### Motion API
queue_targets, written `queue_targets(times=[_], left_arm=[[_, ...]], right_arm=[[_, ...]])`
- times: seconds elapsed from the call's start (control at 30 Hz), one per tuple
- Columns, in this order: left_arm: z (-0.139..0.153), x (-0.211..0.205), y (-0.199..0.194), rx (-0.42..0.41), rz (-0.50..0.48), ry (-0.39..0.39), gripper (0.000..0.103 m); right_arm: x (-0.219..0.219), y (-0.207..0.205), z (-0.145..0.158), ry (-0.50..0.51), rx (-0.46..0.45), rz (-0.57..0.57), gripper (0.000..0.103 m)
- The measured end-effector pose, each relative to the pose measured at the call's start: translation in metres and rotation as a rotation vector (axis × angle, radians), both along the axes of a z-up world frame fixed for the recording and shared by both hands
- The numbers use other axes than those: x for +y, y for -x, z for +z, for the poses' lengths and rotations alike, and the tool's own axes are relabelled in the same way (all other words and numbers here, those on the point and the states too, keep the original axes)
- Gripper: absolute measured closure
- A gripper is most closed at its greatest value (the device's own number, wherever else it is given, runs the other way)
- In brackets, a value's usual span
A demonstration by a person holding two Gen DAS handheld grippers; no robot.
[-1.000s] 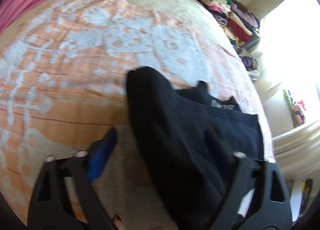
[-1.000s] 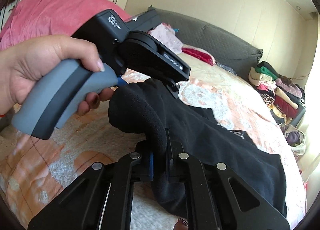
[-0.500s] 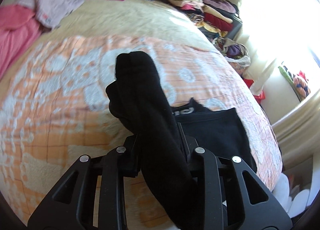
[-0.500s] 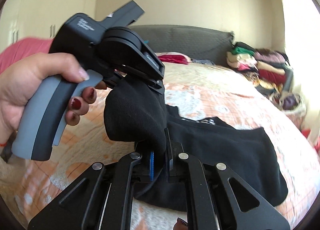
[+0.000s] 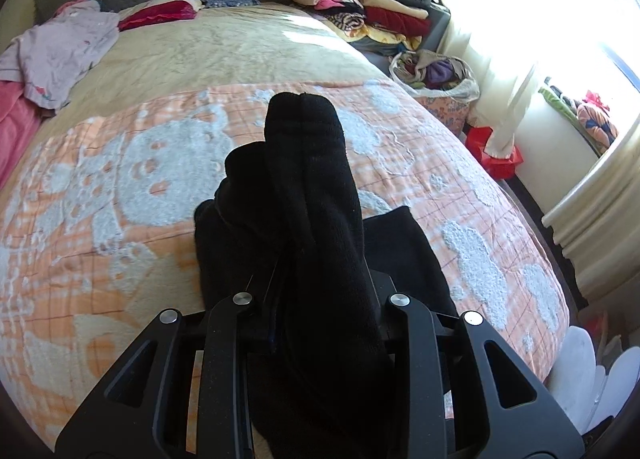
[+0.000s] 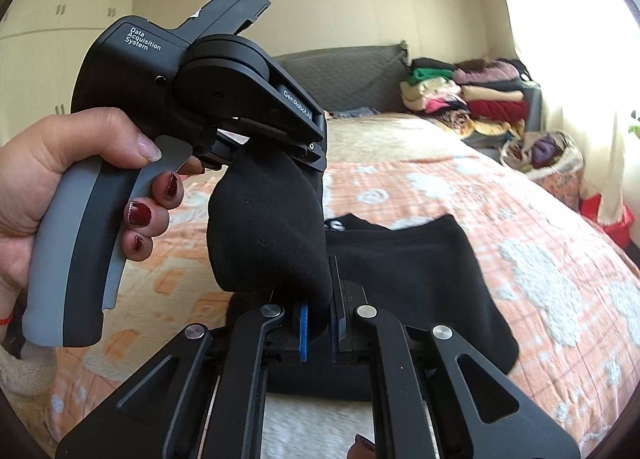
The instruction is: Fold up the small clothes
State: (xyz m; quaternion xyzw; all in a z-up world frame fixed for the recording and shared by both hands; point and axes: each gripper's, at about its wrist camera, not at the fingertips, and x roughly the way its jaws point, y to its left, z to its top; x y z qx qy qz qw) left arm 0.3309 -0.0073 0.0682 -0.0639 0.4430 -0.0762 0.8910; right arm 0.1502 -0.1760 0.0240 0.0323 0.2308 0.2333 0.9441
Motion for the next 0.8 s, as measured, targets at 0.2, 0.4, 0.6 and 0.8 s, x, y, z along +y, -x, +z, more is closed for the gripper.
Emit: queue_targets(times=[0.2, 0.4, 0.6, 0.8], left_arm=[[-0.019, -0.032, -0.012, 0.038, -0.025, -0.034, 0.082], [-0.035, -0.055, -0.022, 0.074, -0.036, -0.067, 0.080], [-0.051, -0.072, -0.030, 0.099, -0.050, -0.093, 0.076], [-0.060, -0.084, -0.032, 0.107, -0.057, -0.100, 0.071]], right_arm=[[-0.023, -0.008, -0.017, -0.049, 0.070, -0.021, 0.097], [-0.039, -0.016, -0.033, -0.106, 0.141, -0.029, 0.097], [-0.049, -0.022, -0.049, -0.155, 0.208, -0.029, 0.097], [-0.056, -0.027, -0.054, -0.180, 0.239, -0.028, 0.096]])
